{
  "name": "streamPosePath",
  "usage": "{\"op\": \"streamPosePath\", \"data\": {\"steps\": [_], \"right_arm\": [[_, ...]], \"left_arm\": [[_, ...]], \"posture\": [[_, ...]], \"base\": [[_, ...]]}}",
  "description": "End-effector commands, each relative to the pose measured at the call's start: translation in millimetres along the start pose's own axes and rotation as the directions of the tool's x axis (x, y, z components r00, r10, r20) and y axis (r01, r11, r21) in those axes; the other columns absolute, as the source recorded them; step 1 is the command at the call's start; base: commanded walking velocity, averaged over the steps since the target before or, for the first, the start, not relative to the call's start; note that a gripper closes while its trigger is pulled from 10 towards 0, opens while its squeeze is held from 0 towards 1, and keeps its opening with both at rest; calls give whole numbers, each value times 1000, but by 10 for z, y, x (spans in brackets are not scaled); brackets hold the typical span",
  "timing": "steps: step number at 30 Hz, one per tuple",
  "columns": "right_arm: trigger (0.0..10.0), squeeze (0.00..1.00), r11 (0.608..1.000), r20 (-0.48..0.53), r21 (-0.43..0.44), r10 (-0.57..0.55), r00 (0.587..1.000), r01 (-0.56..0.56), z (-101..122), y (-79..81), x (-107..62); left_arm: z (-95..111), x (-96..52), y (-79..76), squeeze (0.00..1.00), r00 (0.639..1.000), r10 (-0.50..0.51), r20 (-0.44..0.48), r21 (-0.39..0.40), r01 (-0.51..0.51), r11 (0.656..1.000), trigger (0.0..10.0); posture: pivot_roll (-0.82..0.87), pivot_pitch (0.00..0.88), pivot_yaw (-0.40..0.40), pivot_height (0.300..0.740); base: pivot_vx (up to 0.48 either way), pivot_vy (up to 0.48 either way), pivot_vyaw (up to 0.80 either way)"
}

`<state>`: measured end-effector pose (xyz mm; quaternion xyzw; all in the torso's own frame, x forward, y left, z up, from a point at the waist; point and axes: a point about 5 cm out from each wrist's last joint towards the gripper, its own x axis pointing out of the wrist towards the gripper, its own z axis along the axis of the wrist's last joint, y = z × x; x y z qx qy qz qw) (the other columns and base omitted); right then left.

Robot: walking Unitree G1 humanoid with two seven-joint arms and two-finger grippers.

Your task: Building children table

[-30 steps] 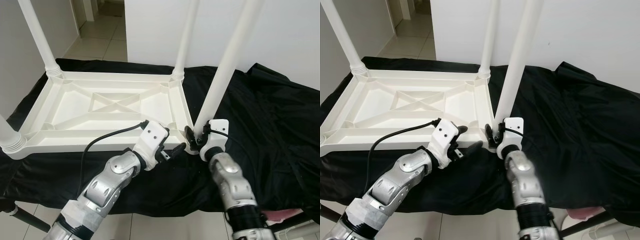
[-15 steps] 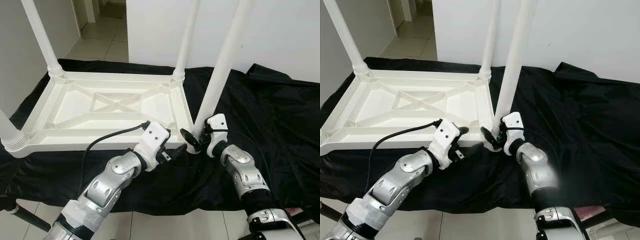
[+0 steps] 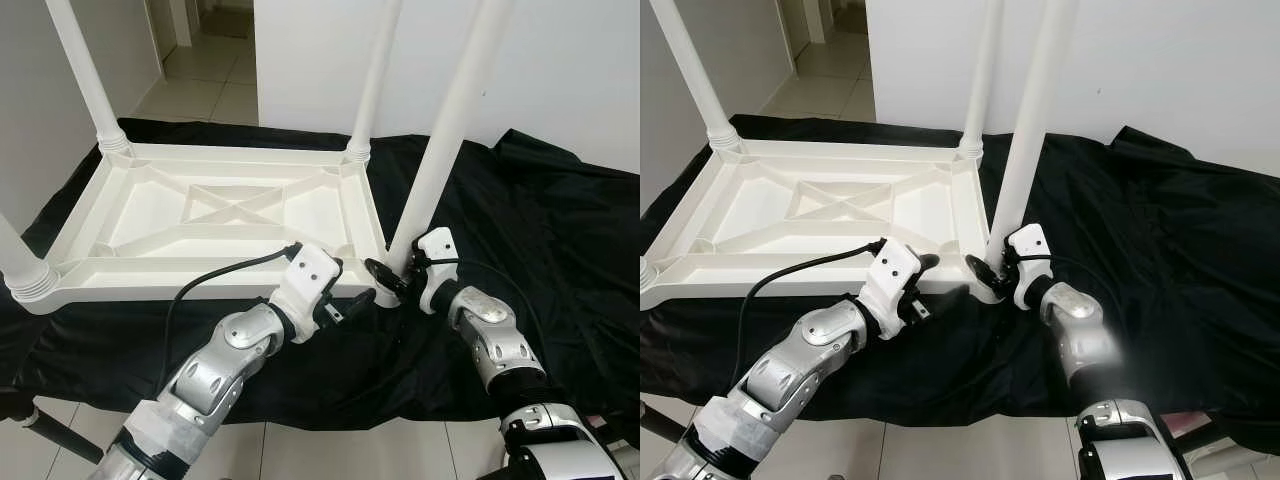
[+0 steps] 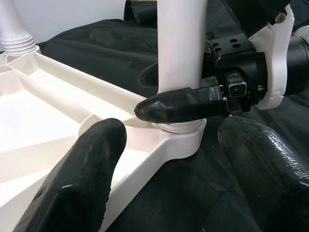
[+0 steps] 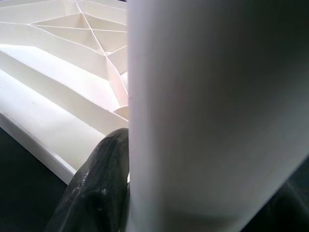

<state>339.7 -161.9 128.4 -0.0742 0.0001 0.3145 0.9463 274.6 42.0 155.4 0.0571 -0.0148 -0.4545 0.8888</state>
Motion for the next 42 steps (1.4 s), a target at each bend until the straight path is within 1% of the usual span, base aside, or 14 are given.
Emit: {"op": "streamPosePath", "data": {"steps": [1,6,15,17,20,22,23,24,26,28,29,32,36,42], "right_arm": [[9765,0,999,-23,47,-11,1000,12,-82,14,-19],[10000,0,996,11,75,-43,999,42,-42,31,-8],[10000,0,972,38,102,-215,976,210,17,26,18],[10000,0,945,36,133,-305,952,298,21,25,9],[10000,0,928,30,151,-348,937,340,16,21,3],[10000,0,886,6,177,-436,900,428,-17,21,-12],[10000,0,886,6,177,-436,900,428,-17,21,-12],[10000,0,854,-14,187,-492,870,486,-61,37,-22],[10000,0,830,-27,192,-529,848,523,-90,49,-29],[10000,0,764,-55,209,-615,787,611,-147,120,-45],[10000,0,764,-55,209,-615,787,611,-147,120,-45],[10000,0,703,-82,219,-678,731,677,-168,234,-41],[10000,0,671,-97,220,-707,700,708,-163,316,-27],[10000,0,680,-77,234,-699,711,694,-96,359,11]], "left_arm": [[-34,9,-56,0,992,-120,-26,12,120,993,10000],[-35,6,-51,0,992,-123,-30,17,124,992,10000],[-39,-2,-37,0,992,-120,-33,20,121,992,10000],[-48,-14,-38,0,992,-118,-34,20,119,993,10000],[-52,-17,-36,0,993,-116,-35,19,117,993,10000],[-60,-23,-27,0,993,-109,-36,17,109,994,10000],[-60,-23,-27,0,993,-109,-36,17,109,994,10000],[-70,-21,-35,0,994,-107,-38,16,108,994,10000],[-77,-19,-42,0,994,-106,-39,15,107,994,10000],[-87,-15,-67,0,993,-107,-40,16,108,994,10000],[-87,-15,-67,0,993,-107,-40,16,108,994,10000],[-100,-12,-79,0,994,-104,-39,14,105,994,10000],[-109,-7,-90,0,994,-102,-38,10,102,995,10000],[-116,-1,-102,0,995,-97,-33,6,98,995,10000]], "posture": [[16,16,-66,740],[15,17,-61,740],[14,27,-58,740],[13,30,-55,740],[11,31,-54,740],[8,30,-50,740],[8,30,-50,740],[8,30,-50,740],[8,30,-50,740],[7,33,-50,740],[7,33,-50,740],[5,35,-56,740],[5,34,-62,740],[1,31,-71,740]], "base": [[0,0,0],[0,0,0],[0,0,0],[0,0,0],[0,0,0],[0,0,0],[0,0,0],[0,0,0],[0,0,0],[0,0,0],[0,0,0],[0,0,0],[0,0,0],[0,0,0]]}}
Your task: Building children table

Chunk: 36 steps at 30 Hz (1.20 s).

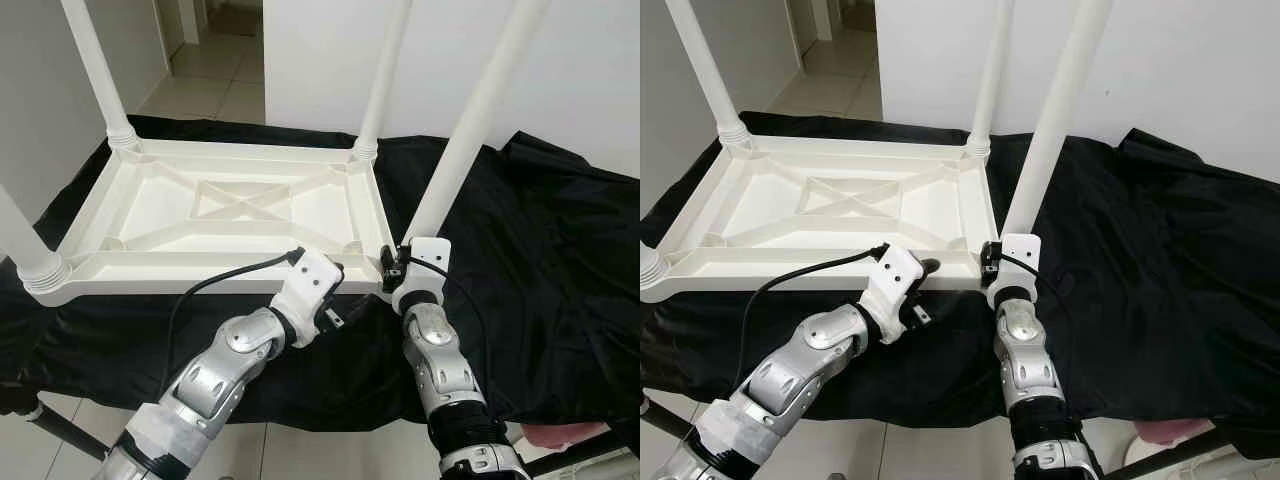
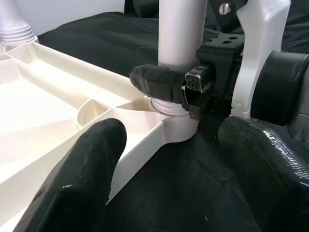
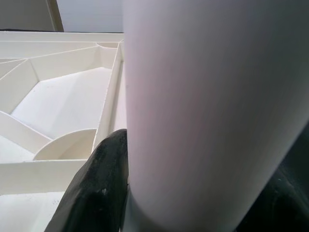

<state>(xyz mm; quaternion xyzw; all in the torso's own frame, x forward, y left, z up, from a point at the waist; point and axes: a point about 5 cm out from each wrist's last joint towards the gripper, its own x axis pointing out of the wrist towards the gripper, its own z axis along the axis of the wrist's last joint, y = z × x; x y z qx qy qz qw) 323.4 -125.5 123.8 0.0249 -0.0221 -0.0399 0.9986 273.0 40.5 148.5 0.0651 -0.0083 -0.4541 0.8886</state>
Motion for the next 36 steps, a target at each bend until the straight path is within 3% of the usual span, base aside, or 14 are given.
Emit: {"op": "streamPosePath", "data": {"steps": [1,10,11,13,14,23,24,25,26,27,28,36], "right_arm": [[10000,0,997,-48,47,-66,997,69,-90,-102,-32],[10000,0,996,-41,44,-76,996,78,-75,-112,-60],[10000,890,996,-34,42,-77,996,78,-62,-130,-64],[10000,890,996,-29,41,-76,997,78,-53,-141,-67],[10000,1000,997,-18,36,-71,997,72,-40,-151,-70],[10000,1000,999,14,16,-30,999,30,-10,-236,-97],[10000,820,1000,16,14,-18,1000,18,-11,-243,-103],[10000,820,1000,16,14,-18,1000,18,-11,-243,-103],[10000,114,1000,26,8,3,1000,-3,-5,-252,-120],[10000,114,1000,26,8,3,1000,-3,-5,-252,-120],[10000,0,1000,33,8,21,999,-21,-5,-261,-141],[10000,0,995,75,46,81,994,-85,-17,-245,-266]], "left_arm": [[-51,-3,-74,0,995,-97,-13,0,97,995,10000],[-73,-8,-136,0,994,-111,-13,-13,111,994,10000],[-81,-11,-167,0,993,-119,-14,-17,119,993,10000],[-87,-13,-188,0,992,-124,-15,-19,123,992,10000],[-90,-14,-196,0,992,-125,-15,-22,125,992,10000],[-82,-36,-136,0,994,-109,-10,-22,109,994,10000],[-81,-42,-131,0,994,-108,-9,-22,108,994,10000],[-81,-42,-131,0,994,-108,-9,-22,108,994,10000],[-81,-49,-130,0,994,-107,-8,-22,107,994,10000],[-81,-49,-130,0,994,-107,-8,-22,107,994,10000],[-75,-54,-125,0,995,-103,-2,-27,103,994,10000],[-58,-78,2,0,999,-32,12,-28,32,999,10000]], "posture": [[2,30,-73,740],[4,28,-82,740],[5,28,-82,740],[5,28,-82,740],[4,27,-82,740],[4,25,-83,740],[4,25,-83,740],[4,25,-83,740],[4,25,-82,740],[4,25,-82,740],[4,26,-82,740],[-1,22,-75,740]], "base": [[0,0,0],[0,0,0],[0,0,0],[0,0,0],[0,0,0],[0,0,0],[0,0,0],[0,0,0],[0,0,0],[0,0,0],[0,0,0],[0,0,0]]}}
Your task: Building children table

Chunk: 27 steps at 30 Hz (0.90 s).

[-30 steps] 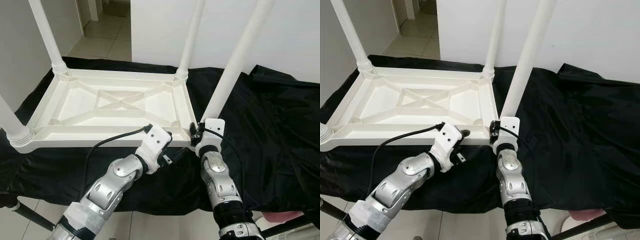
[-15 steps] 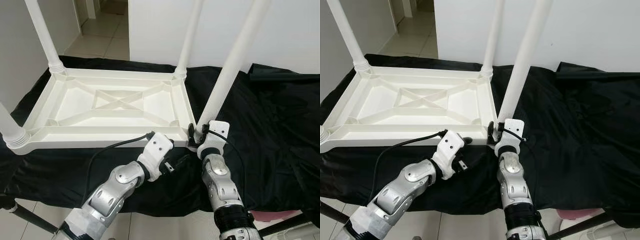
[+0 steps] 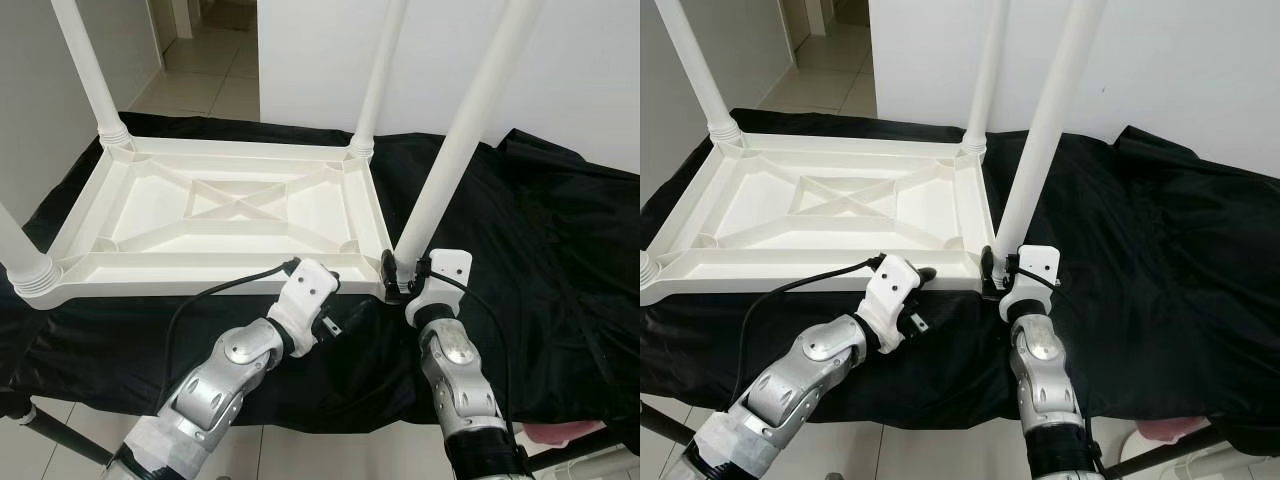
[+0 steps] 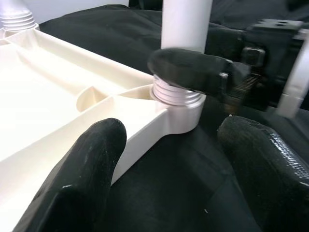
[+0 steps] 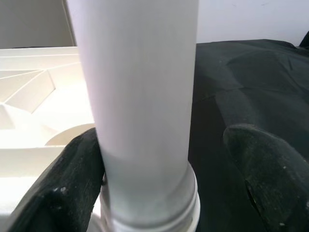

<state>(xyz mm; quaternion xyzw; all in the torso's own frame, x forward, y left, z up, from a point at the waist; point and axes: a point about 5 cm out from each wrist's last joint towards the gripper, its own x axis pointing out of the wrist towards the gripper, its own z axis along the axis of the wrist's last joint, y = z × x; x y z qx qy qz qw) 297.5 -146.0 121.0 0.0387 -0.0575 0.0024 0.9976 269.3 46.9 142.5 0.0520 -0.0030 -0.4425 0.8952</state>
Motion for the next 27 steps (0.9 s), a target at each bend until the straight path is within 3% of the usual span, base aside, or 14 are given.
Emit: {"op": "streamPosePath", "data": {"steps": [1,9,15,27], "right_arm": [[10000,0,1000,9,17,-6,1000,6,-14,-23,-33],[10000,0,1000,6,8,-20,1000,20,-71,-75,-52],[10000,0,999,0,22,43,999,-43,-93,-97,-64],[10000,0,991,2,-11,136,991,-136,-103,-135,-69]], "left_arm": [[11,-9,34,0,999,-43,12,-1,43,999,10000],[21,-22,128,0,1000,9,22,4,-9,1000,10000],[21,-57,219,0,999,46,19,20,-46,999,10000],[13,-84,165,0,1000,4,24,28,-4,1000,10000]], "posture": [[-1,20,-75,740],[-4,18,-63,740],[-2,26,-66,740],[-3,42,-62,740]], "base": [[0,0,0],[0,0,0],[0,0,0],[0,0,0]]}}
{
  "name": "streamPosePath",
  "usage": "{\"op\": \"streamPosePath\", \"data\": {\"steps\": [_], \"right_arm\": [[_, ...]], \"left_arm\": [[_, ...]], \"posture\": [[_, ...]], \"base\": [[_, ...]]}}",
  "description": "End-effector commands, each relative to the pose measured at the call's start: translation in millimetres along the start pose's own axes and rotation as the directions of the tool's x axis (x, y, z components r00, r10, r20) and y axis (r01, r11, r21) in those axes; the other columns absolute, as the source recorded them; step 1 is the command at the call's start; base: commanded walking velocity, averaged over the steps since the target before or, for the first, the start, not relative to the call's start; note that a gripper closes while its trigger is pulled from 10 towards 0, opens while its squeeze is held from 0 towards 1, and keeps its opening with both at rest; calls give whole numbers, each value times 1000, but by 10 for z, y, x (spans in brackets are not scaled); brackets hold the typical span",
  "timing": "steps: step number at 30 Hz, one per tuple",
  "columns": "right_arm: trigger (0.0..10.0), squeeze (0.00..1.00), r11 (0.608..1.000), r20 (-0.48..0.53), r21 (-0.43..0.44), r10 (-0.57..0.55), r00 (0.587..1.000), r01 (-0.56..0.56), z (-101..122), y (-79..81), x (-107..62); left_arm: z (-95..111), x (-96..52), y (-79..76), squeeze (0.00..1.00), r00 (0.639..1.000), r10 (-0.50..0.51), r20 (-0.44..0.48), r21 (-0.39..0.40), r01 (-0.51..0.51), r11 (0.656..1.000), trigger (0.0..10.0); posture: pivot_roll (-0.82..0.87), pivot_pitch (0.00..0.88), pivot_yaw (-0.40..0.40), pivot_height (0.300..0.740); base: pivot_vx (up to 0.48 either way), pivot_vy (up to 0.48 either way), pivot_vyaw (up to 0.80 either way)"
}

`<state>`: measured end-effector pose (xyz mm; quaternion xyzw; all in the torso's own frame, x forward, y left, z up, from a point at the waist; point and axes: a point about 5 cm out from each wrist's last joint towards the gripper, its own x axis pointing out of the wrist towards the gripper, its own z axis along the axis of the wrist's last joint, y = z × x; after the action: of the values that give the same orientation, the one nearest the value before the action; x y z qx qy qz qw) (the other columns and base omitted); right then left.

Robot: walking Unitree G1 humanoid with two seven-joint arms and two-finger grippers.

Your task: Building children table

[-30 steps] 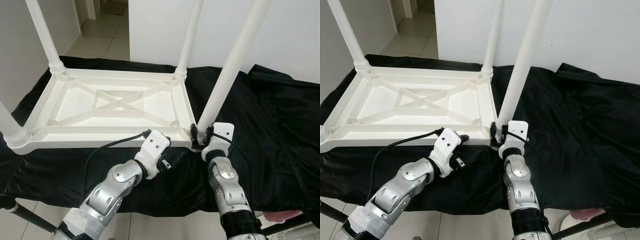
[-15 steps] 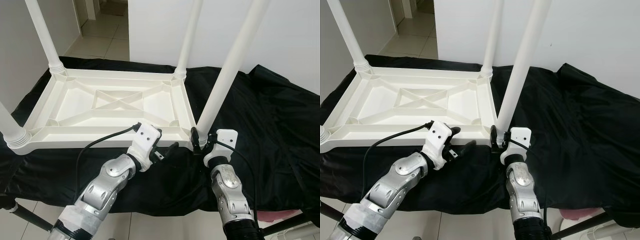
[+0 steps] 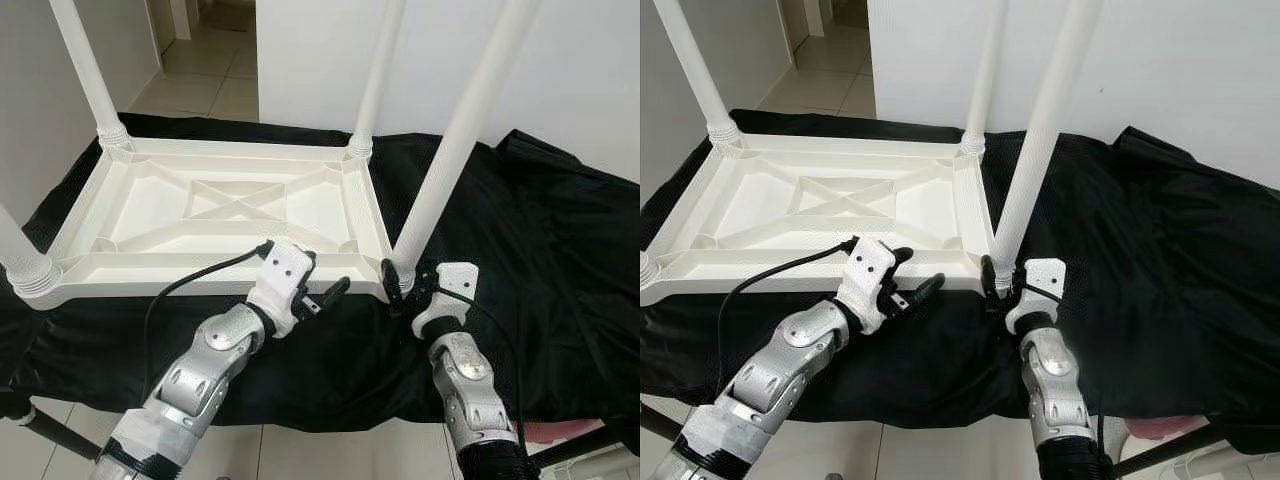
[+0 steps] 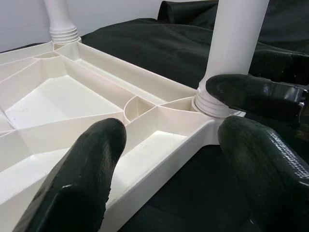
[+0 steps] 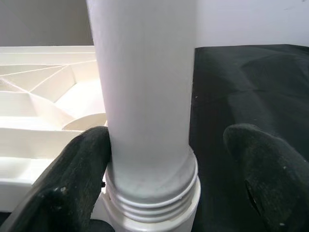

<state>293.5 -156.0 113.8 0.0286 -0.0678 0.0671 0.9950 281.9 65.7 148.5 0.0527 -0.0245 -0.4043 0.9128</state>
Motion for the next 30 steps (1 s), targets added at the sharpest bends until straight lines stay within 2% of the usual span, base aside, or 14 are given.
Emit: {"op": "streamPosePath", "data": {"steps": [1,4,8,11,15,24,25,28,29,30], "right_arm": [[10000,0,999,-8,-14,30,1000,-30,-27,-54,-7],[10000,0,997,-5,-24,71,997,-71,10,-140,51],[10000,0,990,-7,-50,133,991,-133,44,-190,108],[10000,0,961,-48,-90,259,965,-263,68,-221,203],[10000,0,922,-94,-121,358,929,-367,83,-240,299],[10000,0,891,-134,-139,416,899,-433,95,-223,439],[4824,0,885,-136,-140,427,894,-444,93,-217,455],[4824,0,880,-137,-141,437,889,-455,90,-217,469],[1373,0,876,-137,-133,447,884,-464,86,-216,480],[1373,0,876,-137,-133,447,884,-464,86,-216,480]], "left_arm": [[-24,-16,-83,0,995,-101,-10,8,101,995,10000],[-32,-18,-171,0,985,-170,-11,-18,169,985,10000],[-32,-16,-242,0,978,-210,-9,-19,210,977,10000],[-52,8,-303,0,970,-240,-29,3,240,971,10000],[-54,21,-302,0,970,-241,-36,15,242,970,10000],[-41,36,-282,0,971,-234,-39,32,236,971,10000],[-40,39,-282,0,972,-234,-40,37,235,971,10000],[-40,42,-282,0,972,-233,-40,40,234,971,10000],[-37,48,-280,0,972,-232,-39,43,233,971,10000],[-37,48,-280,0,972,-232,-39,43,233,971,10000]], "posture": [[-3,43,-62,740],[-4,46,-63,740],[-7,45,-62,740],[-5,40,-62,740],[-1,37,-65,740],[7,27,-62,740],[7,25,-63,740],[7,25,-63,740],[9,23,-65,740],[9,23,-65,740]], "base": [[0,0,0],[0,0,0],[0,0,0],[0,0,0],[0,0,0],[0,0,0],[0,0,0],[0,0,0],[0,0,0],[0,0,0]]}}
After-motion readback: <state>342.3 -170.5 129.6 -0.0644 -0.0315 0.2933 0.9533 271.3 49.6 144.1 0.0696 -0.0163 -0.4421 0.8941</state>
